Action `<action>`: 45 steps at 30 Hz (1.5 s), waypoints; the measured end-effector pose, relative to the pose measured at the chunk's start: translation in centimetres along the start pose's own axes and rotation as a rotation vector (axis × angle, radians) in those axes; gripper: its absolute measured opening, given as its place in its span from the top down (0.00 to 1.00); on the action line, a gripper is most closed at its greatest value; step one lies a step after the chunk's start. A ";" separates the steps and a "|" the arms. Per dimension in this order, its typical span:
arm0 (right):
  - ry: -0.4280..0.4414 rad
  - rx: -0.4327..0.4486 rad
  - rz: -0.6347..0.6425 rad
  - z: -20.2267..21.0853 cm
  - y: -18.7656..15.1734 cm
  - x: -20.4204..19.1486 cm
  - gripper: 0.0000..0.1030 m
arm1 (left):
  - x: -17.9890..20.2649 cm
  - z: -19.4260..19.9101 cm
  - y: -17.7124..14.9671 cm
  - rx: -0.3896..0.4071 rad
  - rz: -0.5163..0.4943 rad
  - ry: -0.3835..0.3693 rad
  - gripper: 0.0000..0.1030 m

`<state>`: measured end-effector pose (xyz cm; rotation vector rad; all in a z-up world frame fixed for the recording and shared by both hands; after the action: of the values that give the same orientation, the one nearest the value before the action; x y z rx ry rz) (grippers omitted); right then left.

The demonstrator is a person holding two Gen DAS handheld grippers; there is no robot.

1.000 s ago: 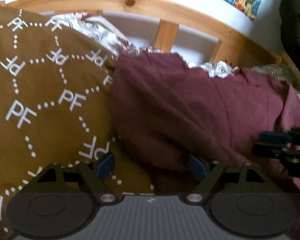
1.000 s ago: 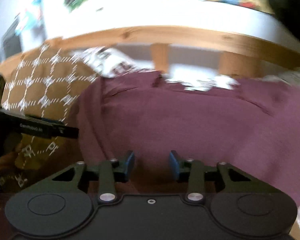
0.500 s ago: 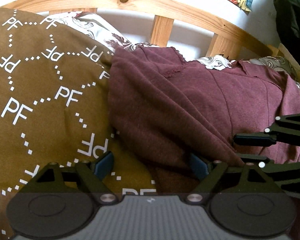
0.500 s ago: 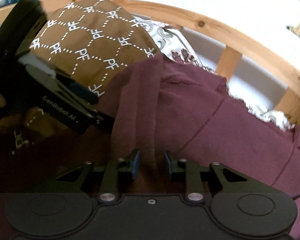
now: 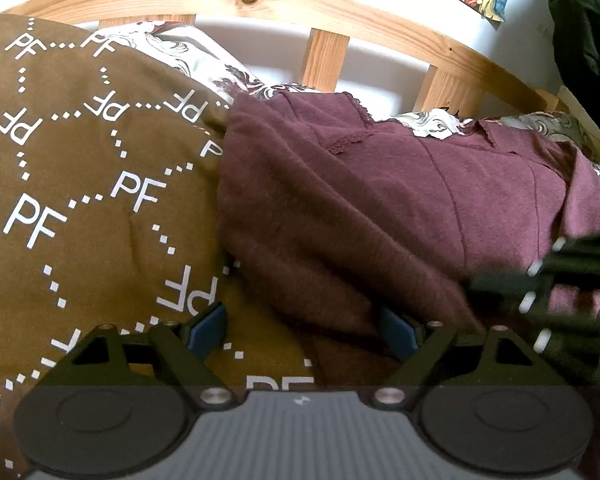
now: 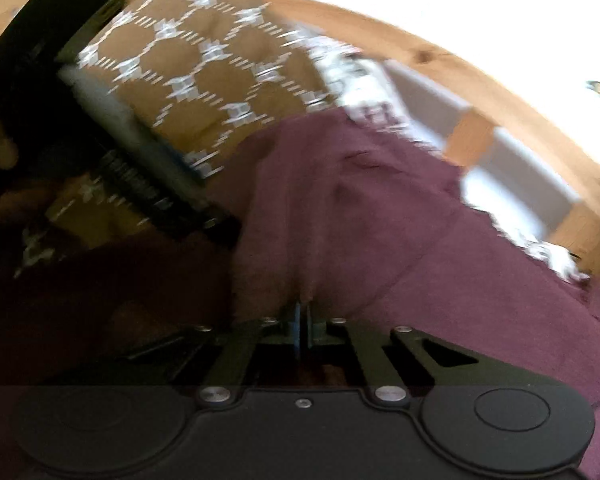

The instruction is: Fold small clothes

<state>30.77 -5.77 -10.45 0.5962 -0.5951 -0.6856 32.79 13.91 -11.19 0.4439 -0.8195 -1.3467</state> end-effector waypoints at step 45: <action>-0.207 -0.093 -0.449 10.3 -11.2 4.6 0.07 | -3.4 0.2 3.6 0.107 0.245 0.152 0.82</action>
<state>22.28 -19.19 -9.58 0.5808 -0.6222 -1.2025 35.01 17.92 -9.39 0.5063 -0.7945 -1.0333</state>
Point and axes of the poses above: each gripper's, at about its wrist camera, not at the fingertips, and z roughly against the way its jaws point, x to its right, y to its top, the point moved 5 cm from there along -z, roughly the way its jaws point, and after that the axes turned 6 degrees about -y, right-handed, at the moved point
